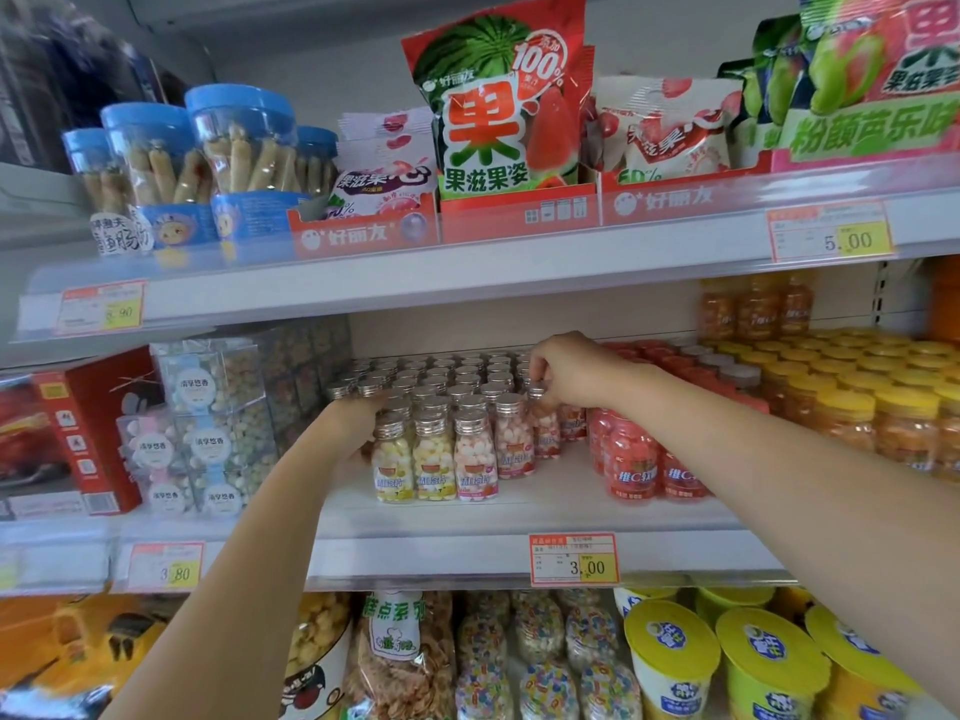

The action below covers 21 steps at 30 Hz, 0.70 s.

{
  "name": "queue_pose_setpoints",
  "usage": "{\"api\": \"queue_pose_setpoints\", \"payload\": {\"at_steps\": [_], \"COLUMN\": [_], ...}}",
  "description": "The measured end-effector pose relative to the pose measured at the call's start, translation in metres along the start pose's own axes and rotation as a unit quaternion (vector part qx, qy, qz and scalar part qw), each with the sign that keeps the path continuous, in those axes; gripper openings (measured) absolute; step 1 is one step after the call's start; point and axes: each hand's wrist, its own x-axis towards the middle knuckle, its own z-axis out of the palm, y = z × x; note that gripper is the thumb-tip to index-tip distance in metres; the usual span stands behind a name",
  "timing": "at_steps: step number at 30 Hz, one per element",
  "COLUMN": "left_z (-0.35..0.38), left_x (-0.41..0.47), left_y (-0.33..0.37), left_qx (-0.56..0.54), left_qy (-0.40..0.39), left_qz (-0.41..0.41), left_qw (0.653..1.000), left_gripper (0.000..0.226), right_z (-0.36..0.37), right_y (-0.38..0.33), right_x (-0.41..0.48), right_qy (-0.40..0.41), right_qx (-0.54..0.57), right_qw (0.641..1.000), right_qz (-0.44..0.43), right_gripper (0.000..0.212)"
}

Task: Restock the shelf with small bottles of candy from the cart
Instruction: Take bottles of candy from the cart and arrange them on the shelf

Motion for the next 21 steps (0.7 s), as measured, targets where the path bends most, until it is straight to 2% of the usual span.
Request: {"api": "queue_pose_setpoints", "payload": {"at_steps": [4,8,11,14,16,17,19,21], "left_z": [-0.001,-0.002,-0.004,-0.006,-0.006,-0.006,-0.006,-0.005], "left_x": [0.002,0.002,-0.001,-0.001,0.002,0.004,0.006,0.013], "left_y": [-0.003,-0.006,-0.012,-0.016,-0.018,-0.02,-0.023,-0.028], "left_qx": [-0.021,-0.046,-0.085,-0.124,-0.139,-0.141,-0.127,-0.126], "left_qy": [-0.01,-0.018,-0.029,-0.049,-0.04,-0.032,-0.013,-0.012], "left_qz": [-0.004,-0.004,-0.008,-0.011,-0.013,-0.01,-0.008,-0.014], "left_qw": [1.0,0.999,0.996,0.991,0.989,0.989,0.992,0.992], "left_gripper": [0.032,0.025,0.024,0.021,0.026,0.029,0.033,0.034], "right_z": [0.0,-0.001,-0.005,-0.008,-0.003,0.002,0.012,0.017], "right_y": [-0.001,-0.004,-0.009,-0.014,-0.017,-0.019,-0.023,-0.028], "right_x": [-0.004,-0.006,-0.013,-0.027,-0.038,-0.043,-0.05,-0.051], "right_qy": [-0.02,-0.022,0.005,0.07,0.081,0.076,0.072,0.09], "right_qx": [0.013,0.004,-0.021,-0.023,-0.026,-0.03,-0.042,-0.048], "right_qw": [1.0,1.0,1.0,0.997,0.996,0.996,0.996,0.994], "right_qz": [0.014,0.018,0.004,0.011,0.024,0.027,0.039,0.047], "right_gripper": [0.045,0.051,0.053,0.03,0.013,0.009,0.015,0.004]}}
